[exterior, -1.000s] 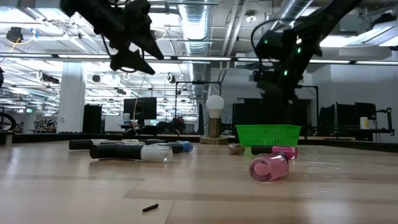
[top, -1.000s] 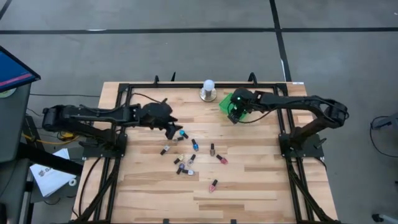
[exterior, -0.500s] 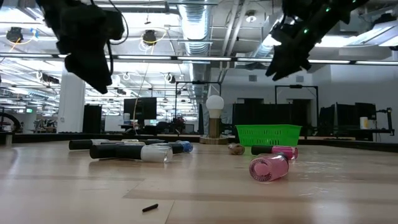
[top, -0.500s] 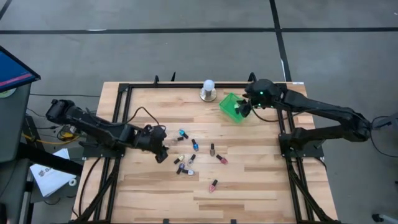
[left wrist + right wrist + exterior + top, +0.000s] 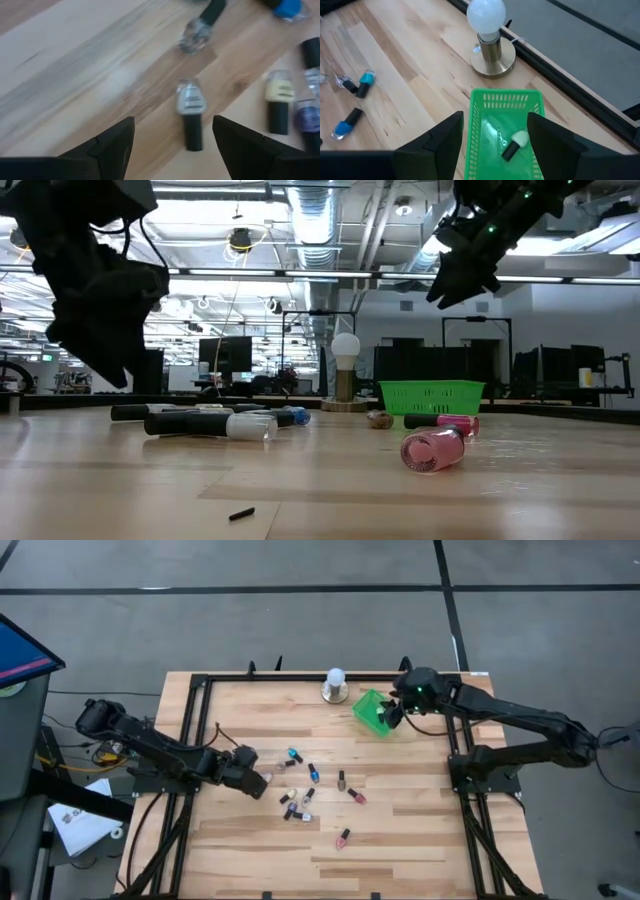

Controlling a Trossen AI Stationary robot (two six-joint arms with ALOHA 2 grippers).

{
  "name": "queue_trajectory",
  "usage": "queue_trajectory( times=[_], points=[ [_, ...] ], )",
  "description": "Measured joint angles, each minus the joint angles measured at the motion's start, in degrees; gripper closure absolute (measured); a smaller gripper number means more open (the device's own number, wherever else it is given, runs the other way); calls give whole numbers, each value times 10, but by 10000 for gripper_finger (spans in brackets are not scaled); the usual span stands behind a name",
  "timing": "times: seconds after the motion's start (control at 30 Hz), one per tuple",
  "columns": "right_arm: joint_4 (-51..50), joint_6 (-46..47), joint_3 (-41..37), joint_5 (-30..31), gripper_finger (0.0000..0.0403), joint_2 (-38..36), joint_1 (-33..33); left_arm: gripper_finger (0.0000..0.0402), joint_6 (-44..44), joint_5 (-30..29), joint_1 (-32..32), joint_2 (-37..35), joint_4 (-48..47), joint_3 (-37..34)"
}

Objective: Pick & Place Nail Polish
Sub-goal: Put the top white nail polish bottle into the green bin

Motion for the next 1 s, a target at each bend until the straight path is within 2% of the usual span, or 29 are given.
queue_trajectory(
  times=[0.23,0.57,0.77,0.87,1.0],
  points=[
    [7,0,0,0,199,13,0,142,58,-2,0,8,17,0],
    [3,-2,0,0,198,16,0,143,55,35,0,104,51,0],
    [3,-2,0,0,203,16,0,146,52,29,-1,135,48,3],
    [3,-2,0,0,206,16,0,170,53,29,-1,136,46,2],
    [3,-2,0,0,210,16,0,234,54,30,0,136,43,2]
  ],
)
